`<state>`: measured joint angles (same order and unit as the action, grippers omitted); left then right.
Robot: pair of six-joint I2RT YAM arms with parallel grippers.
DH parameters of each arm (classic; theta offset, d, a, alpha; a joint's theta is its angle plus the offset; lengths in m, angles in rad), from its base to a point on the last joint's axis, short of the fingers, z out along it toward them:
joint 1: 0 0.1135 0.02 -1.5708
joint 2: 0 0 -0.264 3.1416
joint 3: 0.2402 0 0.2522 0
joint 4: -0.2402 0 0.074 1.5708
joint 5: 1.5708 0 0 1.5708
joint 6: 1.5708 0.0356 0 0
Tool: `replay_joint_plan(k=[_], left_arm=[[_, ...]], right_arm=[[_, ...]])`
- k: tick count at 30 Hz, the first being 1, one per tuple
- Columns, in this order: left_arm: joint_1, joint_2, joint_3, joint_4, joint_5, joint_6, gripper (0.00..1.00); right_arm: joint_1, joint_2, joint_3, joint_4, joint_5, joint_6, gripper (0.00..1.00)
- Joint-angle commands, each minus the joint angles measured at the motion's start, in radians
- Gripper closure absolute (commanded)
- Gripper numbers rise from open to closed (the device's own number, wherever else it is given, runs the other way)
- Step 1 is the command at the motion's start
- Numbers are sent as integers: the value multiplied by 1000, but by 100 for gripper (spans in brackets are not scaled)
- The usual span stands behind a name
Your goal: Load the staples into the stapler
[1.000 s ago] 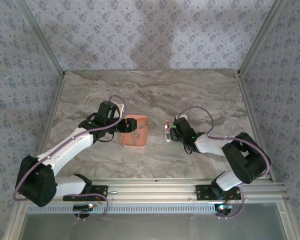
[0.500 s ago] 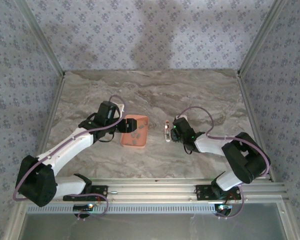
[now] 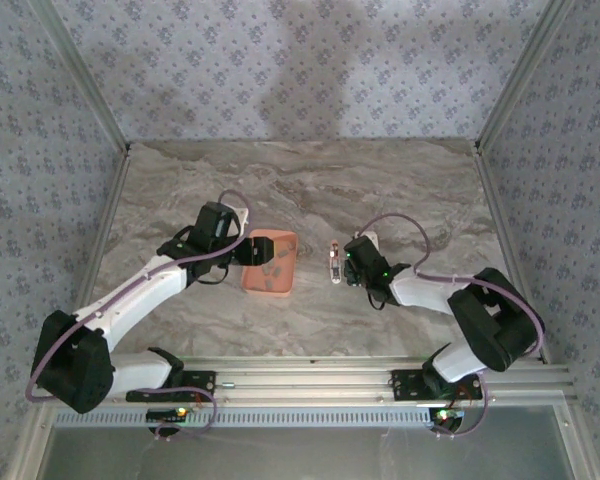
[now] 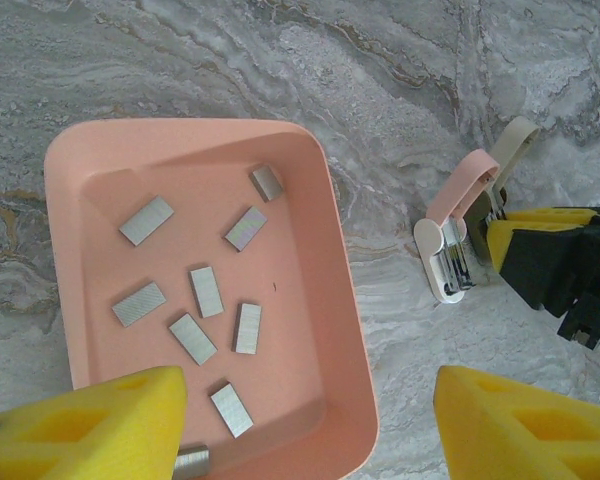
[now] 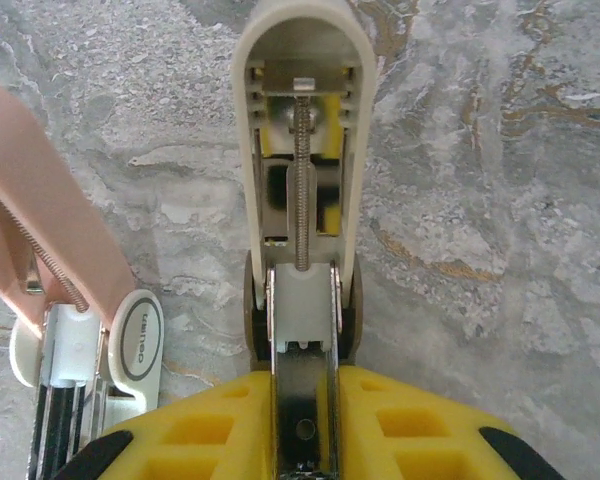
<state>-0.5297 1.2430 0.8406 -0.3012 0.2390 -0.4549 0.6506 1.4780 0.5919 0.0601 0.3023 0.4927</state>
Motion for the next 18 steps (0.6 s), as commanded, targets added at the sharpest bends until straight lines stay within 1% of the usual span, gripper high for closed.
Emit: replay_joint_plan(k=[1,4,11,15,18], left_arm=[[5,7,-11,15,14,1,34],[5,7,-11,15,17,1,34],[4,4,-15,18,17,-1,34],[4,5,-17,19,17,-2,34],[4,7,-18,21,22,1,34]], right_arm=[[11,-33,-23,-40,52,58,78],[12,-40,-30,-21,29,51,74],[14,-86,-21,-25,6,33,59],[8,-149,-15,-74,0,33,55],[-17,-200,-20,-102,-37,27,53]])
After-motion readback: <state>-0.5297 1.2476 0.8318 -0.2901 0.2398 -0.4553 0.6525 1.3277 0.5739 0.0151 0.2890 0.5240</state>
